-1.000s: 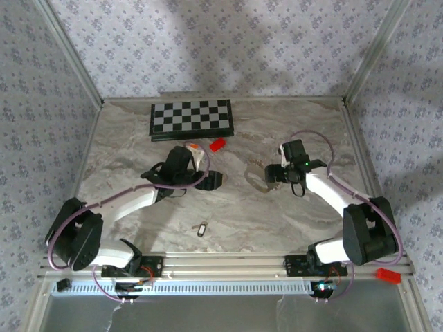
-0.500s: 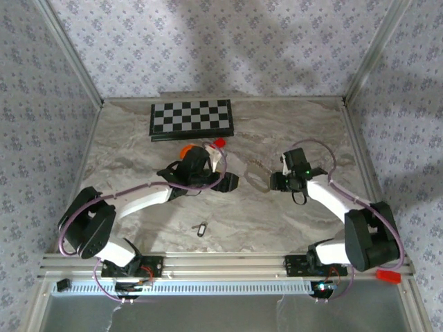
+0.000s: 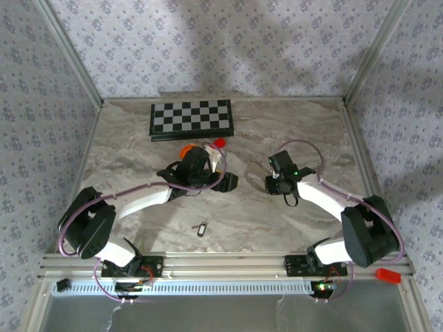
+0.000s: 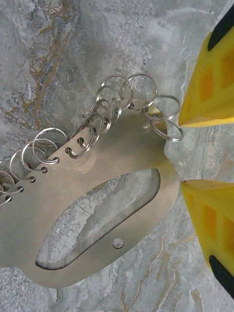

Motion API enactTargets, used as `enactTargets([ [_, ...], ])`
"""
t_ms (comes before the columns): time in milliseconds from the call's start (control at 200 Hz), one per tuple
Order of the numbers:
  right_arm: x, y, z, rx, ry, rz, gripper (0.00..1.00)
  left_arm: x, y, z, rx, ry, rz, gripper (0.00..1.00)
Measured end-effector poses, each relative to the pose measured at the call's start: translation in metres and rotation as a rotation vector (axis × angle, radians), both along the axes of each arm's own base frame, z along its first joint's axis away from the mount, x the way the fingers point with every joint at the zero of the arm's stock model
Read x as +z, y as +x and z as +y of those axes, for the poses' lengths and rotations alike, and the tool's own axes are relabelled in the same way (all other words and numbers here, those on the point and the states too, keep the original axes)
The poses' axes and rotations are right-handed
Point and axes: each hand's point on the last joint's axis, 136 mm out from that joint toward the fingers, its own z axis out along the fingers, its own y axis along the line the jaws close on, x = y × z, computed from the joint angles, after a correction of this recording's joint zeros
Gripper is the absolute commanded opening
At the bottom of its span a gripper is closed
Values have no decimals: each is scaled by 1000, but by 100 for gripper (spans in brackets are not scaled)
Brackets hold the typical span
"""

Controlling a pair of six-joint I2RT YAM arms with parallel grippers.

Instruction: Put the keys on the keyring

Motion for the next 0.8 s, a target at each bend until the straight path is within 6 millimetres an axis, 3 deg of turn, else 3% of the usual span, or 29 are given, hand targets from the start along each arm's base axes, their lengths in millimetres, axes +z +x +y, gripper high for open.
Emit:
enactTargets([
  [440,-6,4,1,12,-128,-1,27,2,1,4,12,8,-23,84],
  [800,-13,5,0,15,-187,8,30,-1,1,7,16,21,-28,84],
])
